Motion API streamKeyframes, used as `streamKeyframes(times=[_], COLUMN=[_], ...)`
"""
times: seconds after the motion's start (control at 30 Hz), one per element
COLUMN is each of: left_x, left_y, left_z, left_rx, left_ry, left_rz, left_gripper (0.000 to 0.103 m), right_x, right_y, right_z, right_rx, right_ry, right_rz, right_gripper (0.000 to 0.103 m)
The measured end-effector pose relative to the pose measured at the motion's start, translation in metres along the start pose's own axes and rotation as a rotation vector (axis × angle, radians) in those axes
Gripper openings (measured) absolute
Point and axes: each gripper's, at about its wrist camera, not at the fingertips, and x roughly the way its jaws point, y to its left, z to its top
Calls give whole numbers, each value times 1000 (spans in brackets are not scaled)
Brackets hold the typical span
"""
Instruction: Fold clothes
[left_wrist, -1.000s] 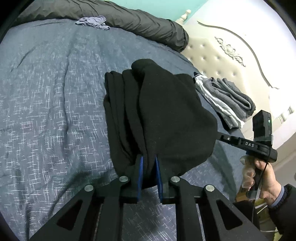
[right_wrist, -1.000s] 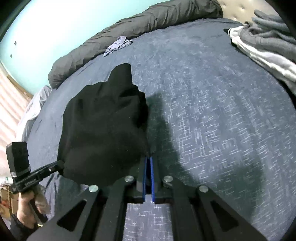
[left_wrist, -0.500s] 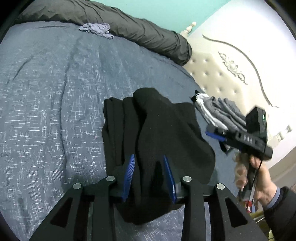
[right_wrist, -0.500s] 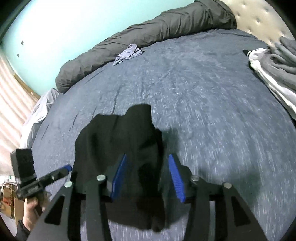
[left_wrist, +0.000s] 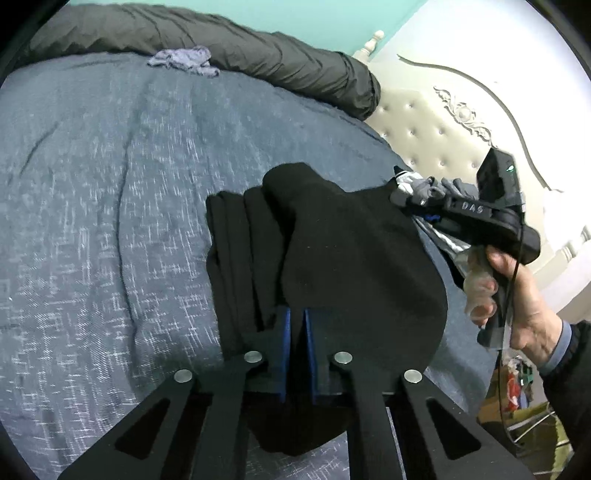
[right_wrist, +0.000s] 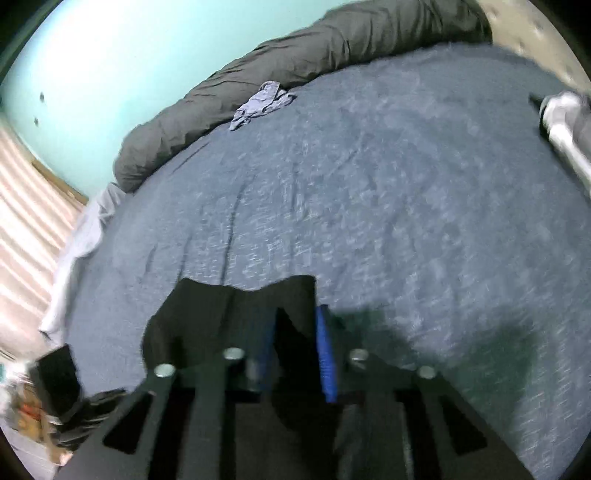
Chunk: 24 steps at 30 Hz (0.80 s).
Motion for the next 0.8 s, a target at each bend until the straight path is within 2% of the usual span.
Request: streamKeyframes(times=[0.1, 0.17, 0.37, 0.57, 0.67, 0.8], left_x=[-3, -3, 6, 9, 6, 6], left_y=[0, 3, 3, 6, 6, 6], left_z=[0, -1, -4, -4, -4, -6], left_rx=[-2, -12, -16, -34, -38, -44], left_ry=[-9, -12, 13, 16, 9, 12], left_rz=[11, 17, 29, 25, 22, 25], left_gripper=[6, 6, 6, 6, 6, 6], right_x=[-13, -12, 31, 34, 8, -3], right_y=[16, 21, -5, -18, 2, 41], right_z=[7, 13, 13, 14, 23, 22], right_rx=[-87, -127, -81, -38, -90, -179], right_ry=[-64, -70, 41, 44, -35, -37], right_rz=[11, -5, -136, -189, -157, -53], right_gripper=[9, 8, 6, 4, 4, 4])
